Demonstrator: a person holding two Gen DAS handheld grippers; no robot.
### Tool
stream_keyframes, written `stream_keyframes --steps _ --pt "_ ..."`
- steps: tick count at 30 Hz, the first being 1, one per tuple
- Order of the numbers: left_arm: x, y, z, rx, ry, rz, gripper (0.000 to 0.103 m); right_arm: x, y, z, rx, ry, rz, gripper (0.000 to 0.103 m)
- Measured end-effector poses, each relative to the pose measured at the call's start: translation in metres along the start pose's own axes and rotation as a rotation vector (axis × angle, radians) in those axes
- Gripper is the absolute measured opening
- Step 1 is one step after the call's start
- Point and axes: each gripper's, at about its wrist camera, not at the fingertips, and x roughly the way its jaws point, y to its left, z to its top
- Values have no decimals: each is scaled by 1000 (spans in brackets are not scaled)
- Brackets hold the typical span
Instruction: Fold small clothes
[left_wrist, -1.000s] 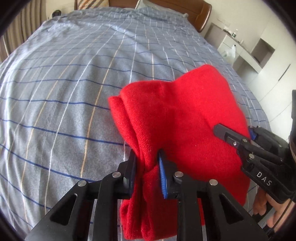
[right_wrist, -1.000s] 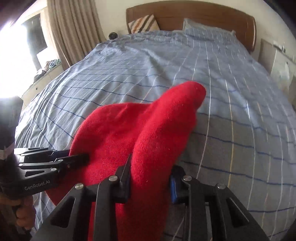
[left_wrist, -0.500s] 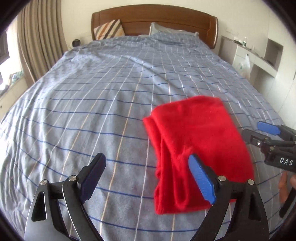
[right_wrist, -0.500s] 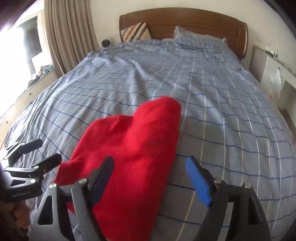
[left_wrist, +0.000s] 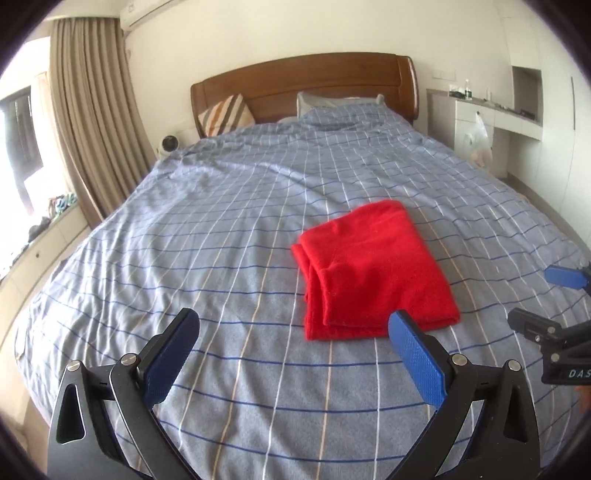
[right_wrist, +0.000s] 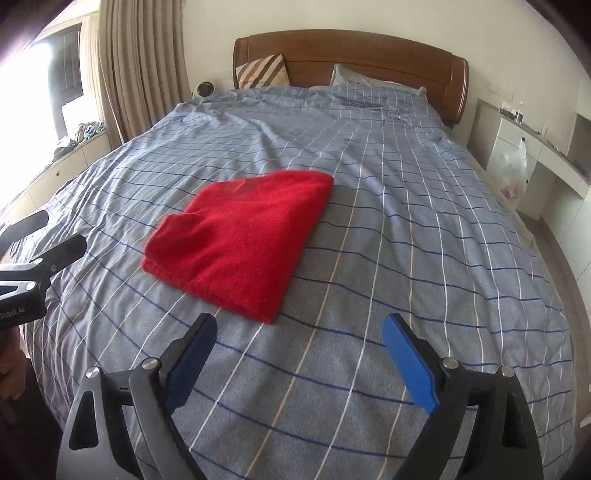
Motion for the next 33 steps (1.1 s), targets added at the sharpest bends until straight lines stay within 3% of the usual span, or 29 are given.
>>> stream_keyframes --steps 7,12,14,18,23,33 --pt "-35 -9 -3 5 -27 39 103 -44 22 -14 -19 -44 -1 94" --pt "-61 -16 -13 17 -47 115 103 -66 27 -21 4 -66 16 97" --pt "-69 -17 -17 13 -26 87 103 -73 29 -22 8 -68 13 100" --pt "-75 -13 -23 -26 94 -16 103 -86 31 -26 28 -54 11 101" --pt "-86 -14 -36 -46 149 -8 103 -108 32 -33 44 -46 10 102" --pt "-106 -8 -42 -66 148 -16 103 -137 44 -46 33 -31 13 102"
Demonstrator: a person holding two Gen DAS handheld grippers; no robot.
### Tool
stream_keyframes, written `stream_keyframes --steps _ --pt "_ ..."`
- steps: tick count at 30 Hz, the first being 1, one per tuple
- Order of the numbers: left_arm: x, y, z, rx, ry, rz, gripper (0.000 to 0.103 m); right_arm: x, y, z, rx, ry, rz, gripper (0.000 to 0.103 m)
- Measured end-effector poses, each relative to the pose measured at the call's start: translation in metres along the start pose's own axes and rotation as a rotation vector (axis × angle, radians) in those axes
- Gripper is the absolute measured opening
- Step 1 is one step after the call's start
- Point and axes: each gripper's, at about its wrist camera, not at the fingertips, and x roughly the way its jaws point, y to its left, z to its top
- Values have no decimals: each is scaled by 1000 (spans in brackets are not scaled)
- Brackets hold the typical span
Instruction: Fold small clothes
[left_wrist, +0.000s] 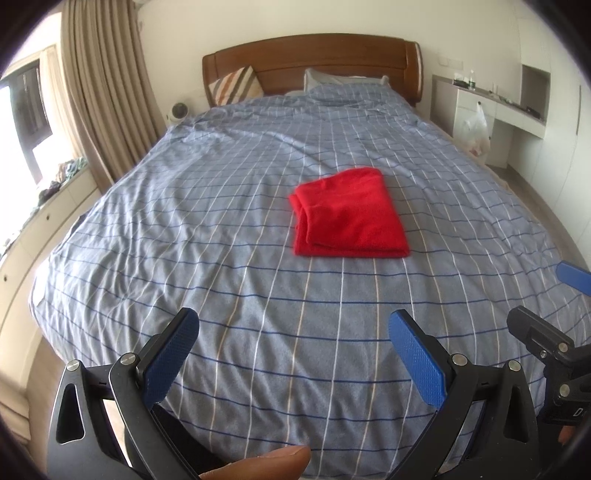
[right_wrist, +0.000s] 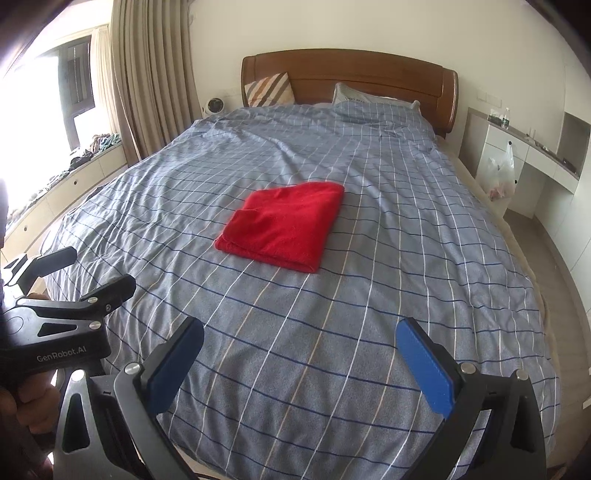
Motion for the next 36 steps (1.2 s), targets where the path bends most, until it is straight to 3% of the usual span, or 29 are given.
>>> stream_keyframes --steps 20,36 --pt "5 -1 -2 -11 61 3 103 -12 14 2 -6 27 -94 102" --pt "-6 -1 7 -19 26 37 103 -18 9 3 10 23 -104 102"
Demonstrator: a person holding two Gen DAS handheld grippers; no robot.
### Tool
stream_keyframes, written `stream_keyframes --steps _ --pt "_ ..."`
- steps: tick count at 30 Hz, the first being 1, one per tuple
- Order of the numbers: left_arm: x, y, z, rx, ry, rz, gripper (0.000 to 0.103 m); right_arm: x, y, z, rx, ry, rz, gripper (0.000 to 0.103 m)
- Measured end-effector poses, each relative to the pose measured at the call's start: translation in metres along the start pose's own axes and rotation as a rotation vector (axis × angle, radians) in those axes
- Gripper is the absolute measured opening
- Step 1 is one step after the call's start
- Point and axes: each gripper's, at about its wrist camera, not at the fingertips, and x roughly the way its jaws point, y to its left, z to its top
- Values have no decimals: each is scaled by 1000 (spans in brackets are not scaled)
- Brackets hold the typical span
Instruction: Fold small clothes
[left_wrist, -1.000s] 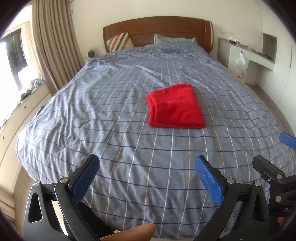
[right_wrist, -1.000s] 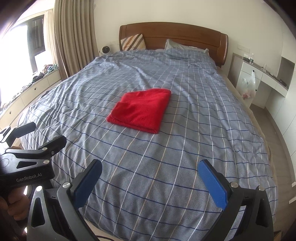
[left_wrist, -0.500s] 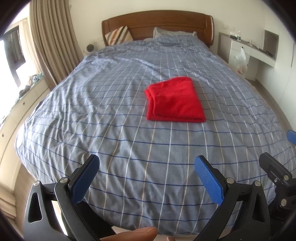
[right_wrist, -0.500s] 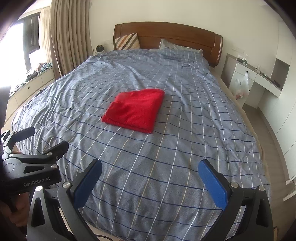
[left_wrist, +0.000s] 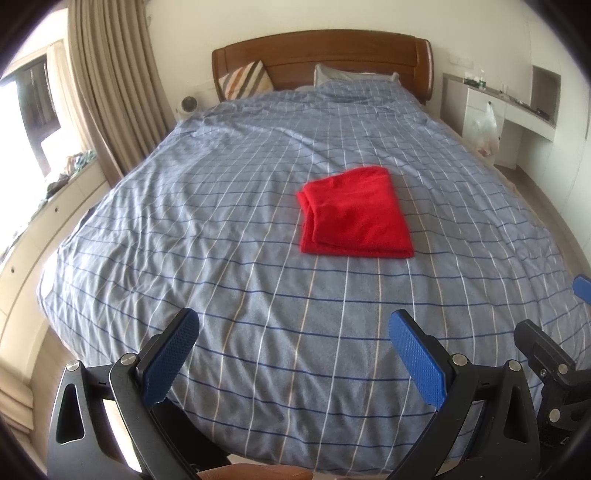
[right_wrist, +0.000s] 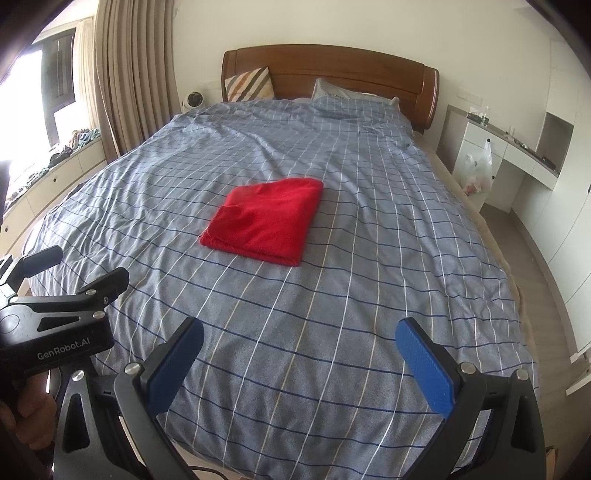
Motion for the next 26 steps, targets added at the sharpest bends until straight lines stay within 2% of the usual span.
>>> stream_keyframes --steps 11,26 --pt "0 -4 -3 7 -4 -19 103 1 -3 -1 15 5 -8 102" --pt "0 -4 -3 7 -8 3 103 2 -5 -1 22 0 -6 102"
